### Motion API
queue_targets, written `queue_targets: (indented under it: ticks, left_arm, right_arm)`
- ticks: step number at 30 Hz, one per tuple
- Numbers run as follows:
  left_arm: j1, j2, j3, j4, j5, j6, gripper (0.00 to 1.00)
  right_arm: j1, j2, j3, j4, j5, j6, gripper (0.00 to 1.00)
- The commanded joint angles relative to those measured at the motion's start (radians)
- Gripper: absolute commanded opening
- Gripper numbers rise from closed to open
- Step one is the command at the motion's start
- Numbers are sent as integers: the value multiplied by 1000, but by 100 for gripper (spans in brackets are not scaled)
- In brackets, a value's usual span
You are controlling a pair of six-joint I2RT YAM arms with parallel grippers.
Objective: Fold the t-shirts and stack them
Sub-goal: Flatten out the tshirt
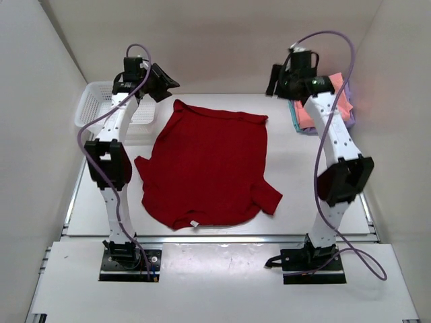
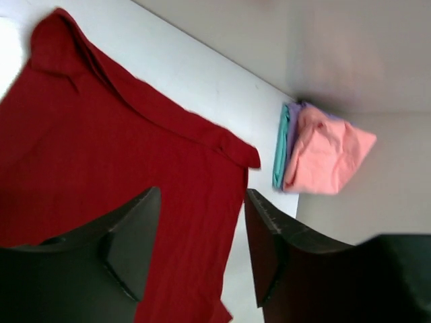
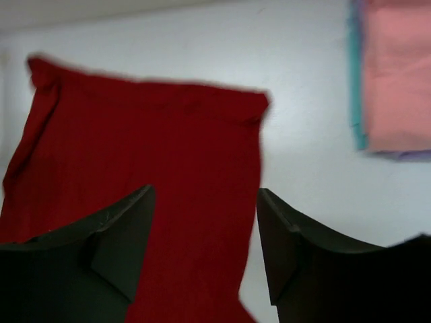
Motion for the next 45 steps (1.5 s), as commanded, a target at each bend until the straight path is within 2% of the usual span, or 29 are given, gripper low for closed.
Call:
queue_targets:
  ticks: [1, 3, 6, 8, 9, 10, 11, 13, 18, 22, 24, 25, 27, 29, 30, 32, 36, 40, 43, 45]
  left_arm:
    - [-15, -186, -121, 23, 49, 51, 63]
    - [-30, -199, -191, 3, 65, 77, 61]
    - [-73, -211, -282, -10, 62, 101, 58]
    - [-111, -197, -285, -40, 20, 146, 64]
    - [-136, -176, -267, -81, -20, 173, 71]
    - [-145, -168, -247, -97, -55, 187, 82]
    - [-166, -138, -224, -132, -57, 207, 87]
    - [-180, -88, -221, -161, -76, 236, 87]
    - [-190, -12, -239, -158, -93, 246, 82]
    - [-203, 45, -248, -166, -96, 246, 79]
    - [-203, 56, -238, -168, -111, 243, 79]
    - [-208, 67, -229, -194, -141, 239, 83]
    - [-216, 83, -222, -223, -171, 252, 88]
    - [-219, 87, -219, -228, -168, 258, 88]
    - [-220, 100, -224, -240, -177, 264, 89]
    - [-222, 110, -231, -258, -177, 267, 86]
    - [-207, 100, -284, -266, -180, 269, 83]
    - [-194, 41, -392, -267, -188, 287, 82]
    - [-193, -25, -483, -257, -198, 295, 82]
    - [-187, -76, -543, -258, -198, 295, 82]
  right_arm:
    - [132, -211, -230, 53, -115, 6, 58]
    - [218, -272, -451, 76, -140, 14, 52]
    - [382, -321, -658, 97, -174, 53, 46]
    - [497, -319, -740, 117, -189, 83, 54]
    - [549, -311, -792, 117, -195, 96, 56]
    - [566, -309, -824, 140, -203, 106, 63]
    - [607, -300, -857, 159, -200, 110, 67]
    - [663, -279, -881, 183, -208, 116, 73]
    - [750, -202, -914, 168, -197, 118, 75]
    - [770, -156, -949, 145, -151, 123, 73]
    - [766, -154, -990, 182, -155, 132, 75]
    - [763, -148, -1012, 191, -143, 124, 82]
    - [754, -148, -1038, 194, -145, 129, 83]
    - [747, -139, -1064, 191, -131, 136, 79]
    - [740, -136, -1070, 187, -132, 141, 64]
    - [715, -119, -1096, 161, -128, 144, 0]
    - [630, -133, -1142, 101, -76, 153, 0]
    - [389, -222, -1216, 71, 12, 135, 0]
    - [202, -248, -1202, 88, 52, 84, 1]
    - [108, -225, -1130, 75, 85, 51, 0]
